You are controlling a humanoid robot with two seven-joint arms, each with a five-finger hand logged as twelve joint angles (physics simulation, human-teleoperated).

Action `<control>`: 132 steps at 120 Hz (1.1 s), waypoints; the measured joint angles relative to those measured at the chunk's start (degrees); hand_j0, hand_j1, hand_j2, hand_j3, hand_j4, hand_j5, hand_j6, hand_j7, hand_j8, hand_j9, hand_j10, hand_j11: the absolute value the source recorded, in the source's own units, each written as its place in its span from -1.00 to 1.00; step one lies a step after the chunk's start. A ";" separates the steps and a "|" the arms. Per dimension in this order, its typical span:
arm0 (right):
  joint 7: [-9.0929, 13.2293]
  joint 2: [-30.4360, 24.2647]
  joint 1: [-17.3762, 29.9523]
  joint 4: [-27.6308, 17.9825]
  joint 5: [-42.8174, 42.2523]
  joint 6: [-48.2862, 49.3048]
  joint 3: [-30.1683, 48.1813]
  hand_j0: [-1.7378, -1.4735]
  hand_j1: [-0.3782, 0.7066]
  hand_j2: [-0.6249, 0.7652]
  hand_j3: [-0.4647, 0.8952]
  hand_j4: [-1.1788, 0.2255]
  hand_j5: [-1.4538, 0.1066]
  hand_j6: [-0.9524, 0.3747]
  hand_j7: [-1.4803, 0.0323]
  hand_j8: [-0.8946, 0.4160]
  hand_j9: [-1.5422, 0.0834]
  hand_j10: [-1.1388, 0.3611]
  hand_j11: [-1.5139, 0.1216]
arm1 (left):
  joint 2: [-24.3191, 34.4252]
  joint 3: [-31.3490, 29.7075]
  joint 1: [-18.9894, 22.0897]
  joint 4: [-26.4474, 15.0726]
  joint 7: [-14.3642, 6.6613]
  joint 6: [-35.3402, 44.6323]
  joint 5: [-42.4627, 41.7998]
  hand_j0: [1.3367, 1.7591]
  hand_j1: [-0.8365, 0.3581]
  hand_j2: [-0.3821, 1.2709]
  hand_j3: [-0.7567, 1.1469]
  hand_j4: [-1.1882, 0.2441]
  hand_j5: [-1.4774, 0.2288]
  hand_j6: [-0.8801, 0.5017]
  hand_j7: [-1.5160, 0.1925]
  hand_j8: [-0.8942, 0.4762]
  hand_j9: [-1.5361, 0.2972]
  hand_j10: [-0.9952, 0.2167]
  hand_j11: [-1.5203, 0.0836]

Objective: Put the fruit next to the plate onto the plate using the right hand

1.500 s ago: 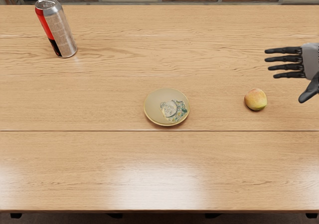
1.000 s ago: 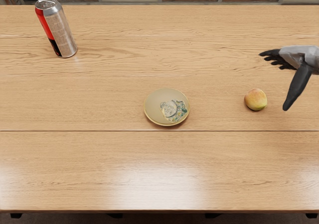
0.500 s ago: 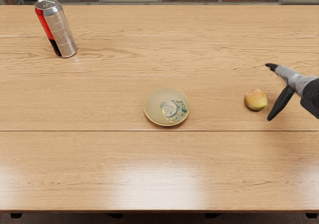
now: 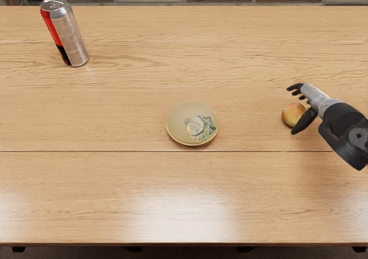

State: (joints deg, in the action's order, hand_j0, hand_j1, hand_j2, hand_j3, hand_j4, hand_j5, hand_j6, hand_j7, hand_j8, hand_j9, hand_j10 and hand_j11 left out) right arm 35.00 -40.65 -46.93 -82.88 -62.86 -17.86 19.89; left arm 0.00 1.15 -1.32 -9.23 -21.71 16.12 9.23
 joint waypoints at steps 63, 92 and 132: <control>0.01 2.87 -0.32 2.44 0.01 0.72 -0.02 -0.39 0.00 -0.20 -0.32 0.05 0.15 -0.23 0.21 -0.25 0.21 0.03 0.16 | 0.00 0.00 0.00 0.00 0.00 -0.01 0.00 0.52 0.98 -0.54 -0.21 0.66 0.73 0.27 0.77 0.30 0.68 0.64 0.90; -0.04 2.51 -0.03 2.35 -0.14 2.32 0.06 -0.38 0.10 -0.15 -0.32 -0.07 0.09 -0.33 0.12 -0.09 0.11 0.15 0.04 | 0.00 0.01 0.00 0.00 0.01 0.00 0.00 0.52 0.98 -0.54 -0.21 0.66 0.73 0.27 0.77 0.30 0.68 0.64 0.90; 0.02 2.34 -1.21 -0.09 0.90 4.12 1.33 -0.37 0.10 0.06 -0.32 -0.16 -0.14 -0.46 -0.06 -0.09 -0.06 0.14 -0.11 | 0.00 -0.01 0.00 0.00 0.00 -0.01 0.00 0.52 0.98 -0.54 -0.21 0.66 0.73 0.27 0.77 0.30 0.68 0.64 0.90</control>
State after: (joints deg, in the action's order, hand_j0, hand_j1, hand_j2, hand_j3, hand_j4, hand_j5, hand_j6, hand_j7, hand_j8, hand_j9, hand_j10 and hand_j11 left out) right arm 35.02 -38.30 -48.14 -82.98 -61.96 -13.74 21.22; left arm 0.00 1.15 -1.32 -9.23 -21.71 16.12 9.23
